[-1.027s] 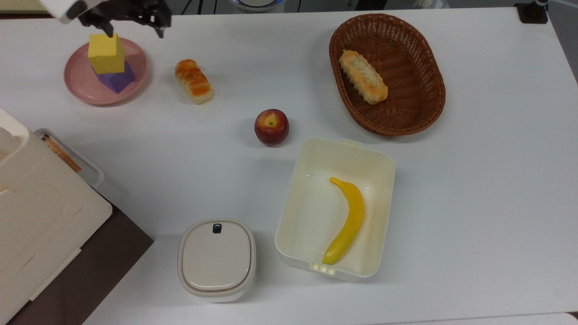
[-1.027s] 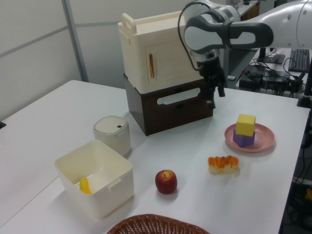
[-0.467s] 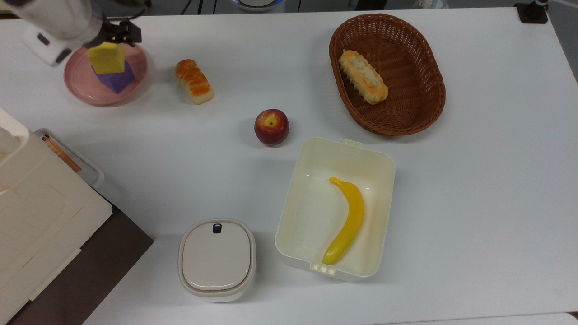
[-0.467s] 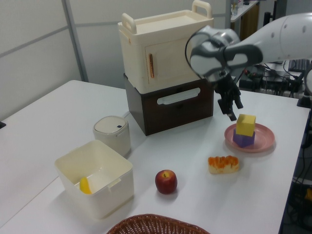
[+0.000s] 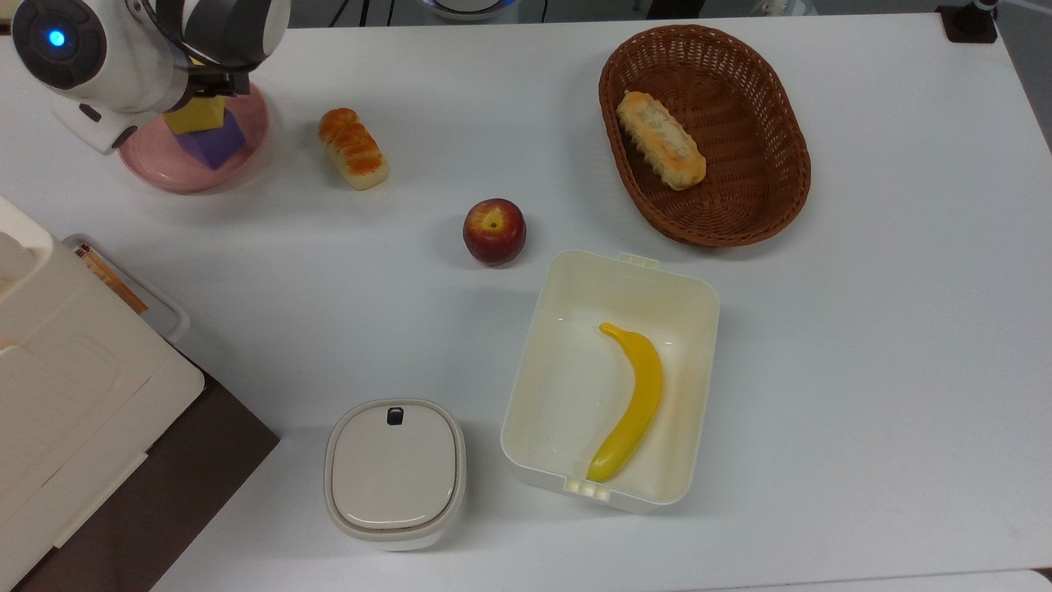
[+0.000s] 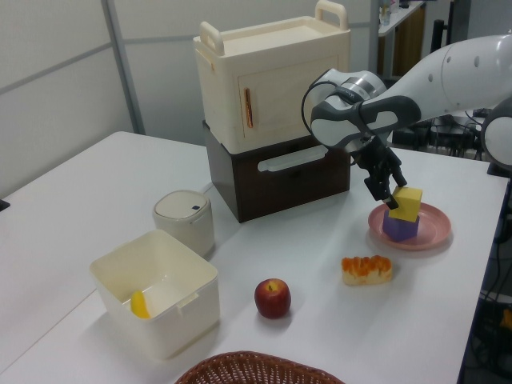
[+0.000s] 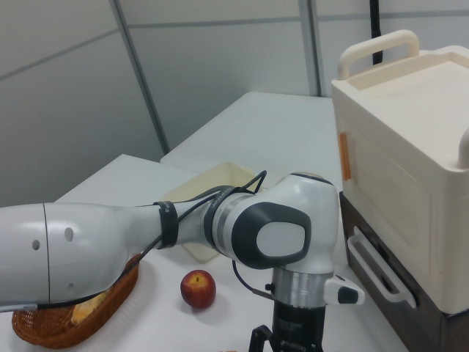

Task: Put the yellow cube on the table
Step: 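Lower the gripper and close it on the yellow cube atop the purple block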

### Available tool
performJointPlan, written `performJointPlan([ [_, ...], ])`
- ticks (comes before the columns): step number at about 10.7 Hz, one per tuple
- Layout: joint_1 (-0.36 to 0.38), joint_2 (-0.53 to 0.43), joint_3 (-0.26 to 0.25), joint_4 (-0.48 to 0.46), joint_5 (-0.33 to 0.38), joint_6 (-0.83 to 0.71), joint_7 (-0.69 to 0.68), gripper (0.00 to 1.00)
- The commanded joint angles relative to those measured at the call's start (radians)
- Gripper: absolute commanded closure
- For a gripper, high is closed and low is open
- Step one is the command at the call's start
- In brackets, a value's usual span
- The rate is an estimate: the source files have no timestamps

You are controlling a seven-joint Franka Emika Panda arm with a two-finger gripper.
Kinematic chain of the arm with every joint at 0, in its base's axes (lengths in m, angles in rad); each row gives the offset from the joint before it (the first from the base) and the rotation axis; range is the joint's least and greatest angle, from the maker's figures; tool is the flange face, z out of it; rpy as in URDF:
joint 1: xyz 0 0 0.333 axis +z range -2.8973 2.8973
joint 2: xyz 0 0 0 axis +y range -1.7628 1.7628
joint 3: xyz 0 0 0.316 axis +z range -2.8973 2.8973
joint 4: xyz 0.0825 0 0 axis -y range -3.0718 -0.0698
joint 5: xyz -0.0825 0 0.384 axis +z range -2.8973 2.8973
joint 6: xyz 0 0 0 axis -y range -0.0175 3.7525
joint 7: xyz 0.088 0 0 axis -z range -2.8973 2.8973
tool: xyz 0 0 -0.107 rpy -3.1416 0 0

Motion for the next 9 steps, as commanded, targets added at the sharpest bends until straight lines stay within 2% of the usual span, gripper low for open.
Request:
performJointPlan([
  [1, 0.0, 0.006, -0.003, 0.0, -0.036, 0.004, -0.027, 0.19],
  [3, 0.004, 0.001, -0.003, 0.009, -0.045, 0.001, -0.051, 0.0],
  [5, 0.004, 0.001, -0.003, 0.009, -0.05, 0.001, -0.058, 0.0],
  [6, 0.004, 0.003, -0.003, 0.009, -0.054, 0.003, -0.059, 0.13],
  [7, 0.004, 0.003, -0.003, 0.008, -0.058, 0.003, -0.061, 0.16],
  [9, 0.004, 0.004, -0.003, 0.008, -0.062, 0.003, -0.062, 0.04],
])
